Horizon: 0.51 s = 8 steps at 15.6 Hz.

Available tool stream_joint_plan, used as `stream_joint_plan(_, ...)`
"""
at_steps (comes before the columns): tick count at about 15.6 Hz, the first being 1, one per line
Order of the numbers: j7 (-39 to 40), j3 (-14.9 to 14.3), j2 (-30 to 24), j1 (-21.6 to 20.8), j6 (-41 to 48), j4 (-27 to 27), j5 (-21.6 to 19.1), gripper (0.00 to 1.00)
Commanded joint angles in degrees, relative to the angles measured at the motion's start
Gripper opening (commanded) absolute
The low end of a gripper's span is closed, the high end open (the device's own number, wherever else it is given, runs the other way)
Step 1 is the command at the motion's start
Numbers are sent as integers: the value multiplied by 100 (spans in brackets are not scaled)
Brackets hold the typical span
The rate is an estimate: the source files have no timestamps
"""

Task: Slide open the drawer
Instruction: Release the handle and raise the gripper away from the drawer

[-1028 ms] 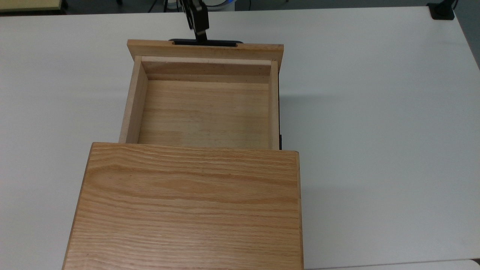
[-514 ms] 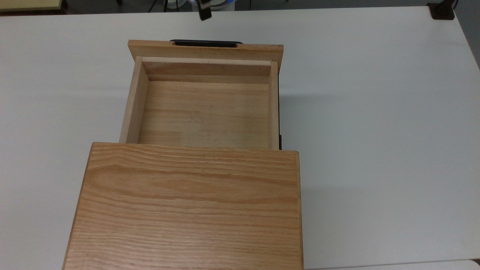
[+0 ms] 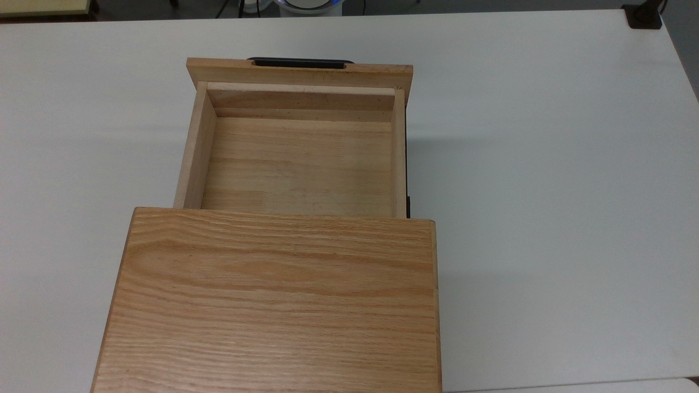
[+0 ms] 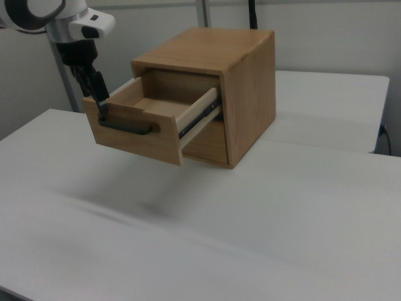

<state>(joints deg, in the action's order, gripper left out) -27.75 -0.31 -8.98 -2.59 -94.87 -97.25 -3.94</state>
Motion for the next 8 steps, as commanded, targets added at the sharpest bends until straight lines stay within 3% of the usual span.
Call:
stream_joint_plan(1, 1295, 101, 238, -49, 127, 127, 542, 100)
stream_joint_plan(4, 1605, 136, 581, -49, 65, 214, 1043, 100)
stream_joint_plan(8, 1992, 163, 1099, 13, 109, 829, 1036, 100)
